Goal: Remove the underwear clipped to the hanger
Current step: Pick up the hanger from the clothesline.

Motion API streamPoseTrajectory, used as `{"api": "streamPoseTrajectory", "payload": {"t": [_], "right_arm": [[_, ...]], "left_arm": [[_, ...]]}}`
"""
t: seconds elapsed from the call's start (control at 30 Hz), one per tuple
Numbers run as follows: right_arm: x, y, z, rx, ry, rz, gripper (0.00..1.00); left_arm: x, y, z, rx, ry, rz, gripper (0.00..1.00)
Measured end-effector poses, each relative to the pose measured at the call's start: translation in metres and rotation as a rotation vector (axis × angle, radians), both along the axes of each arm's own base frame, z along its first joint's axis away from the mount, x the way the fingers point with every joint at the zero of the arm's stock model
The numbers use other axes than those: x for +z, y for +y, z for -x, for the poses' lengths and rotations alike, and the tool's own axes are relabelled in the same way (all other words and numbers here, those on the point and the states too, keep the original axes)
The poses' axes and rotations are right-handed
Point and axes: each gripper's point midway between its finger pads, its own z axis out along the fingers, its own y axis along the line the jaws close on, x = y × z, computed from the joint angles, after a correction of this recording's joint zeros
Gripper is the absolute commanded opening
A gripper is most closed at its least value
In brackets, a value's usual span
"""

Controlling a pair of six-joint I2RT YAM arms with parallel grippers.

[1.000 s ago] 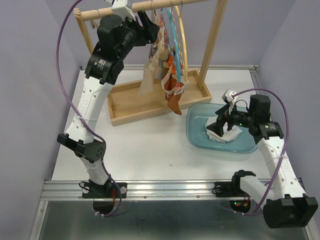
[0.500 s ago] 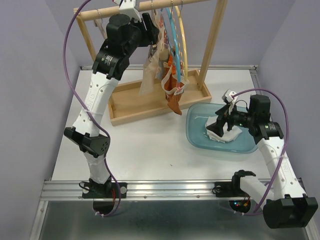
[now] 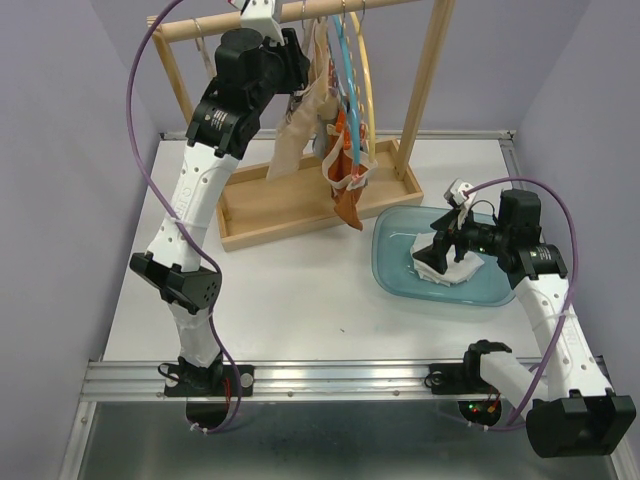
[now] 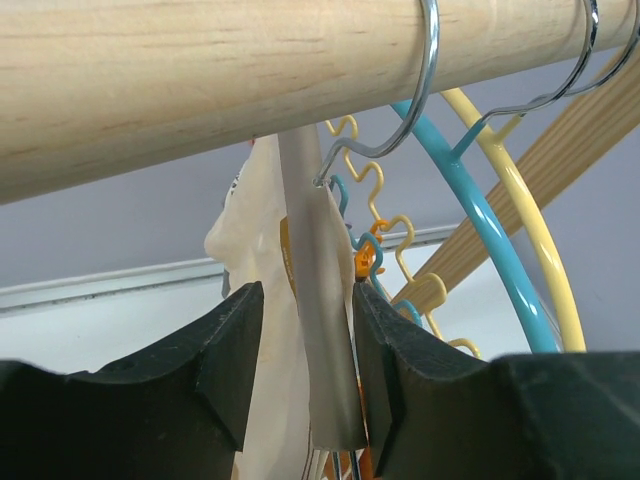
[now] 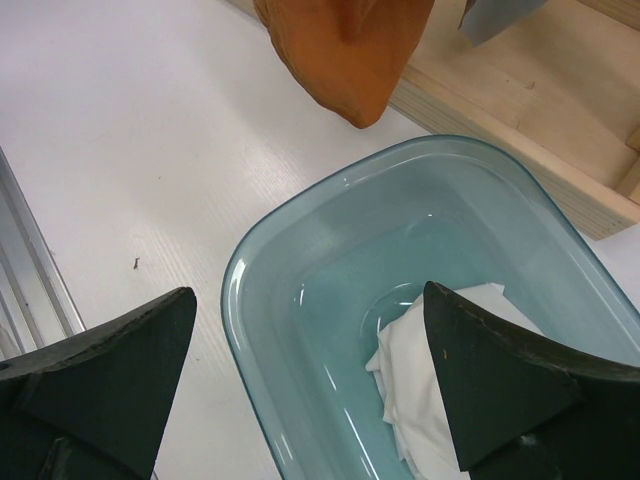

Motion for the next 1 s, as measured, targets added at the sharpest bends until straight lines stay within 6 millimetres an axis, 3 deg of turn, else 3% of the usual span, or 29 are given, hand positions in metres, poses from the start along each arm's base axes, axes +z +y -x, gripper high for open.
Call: {"api": "streamPoseTrajectory", "payload": {"t": [0.4, 0.43, 0.47, 0.5, 0.53, 1.0], "right_arm": [[0.001, 0.000, 0.001, 0.000, -0.004, -0.001, 1.00], [0.001, 0.000, 0.001, 0.000, -0.004, -0.001, 1.00], [0.001, 0.000, 0.001, 0.000, -0.004, -0.001, 1.00], [0.001, 0.000, 0.001, 0.000, -0.004, -0.001, 1.00], [0.001, 0.000, 0.001, 0.000, -0.004, -0.001, 1.00], [0.001, 0.000, 0.001, -0.002, 0.002, -0.004, 1.00]], "left_arm": [[-0.004, 0.000, -0.004, -0.005, -0.019, -0.070, 0.33], [-0.005, 0.000, -0.004, -0.007, -0.021, -0.075, 0.29], [-0.005, -0.001, -0.004, -0.012, -0.022, -0.080, 0.12], [-0.006, -0.002, -0.004, -0.017, -0.024, -0.084, 0.03], [-0.005, -0.003, -0.003, -0.026, -0.032, -0.094, 0.00], [0.002, -0.008, 0.002, -0.029, -0.078, -0.150, 0.00]]}}
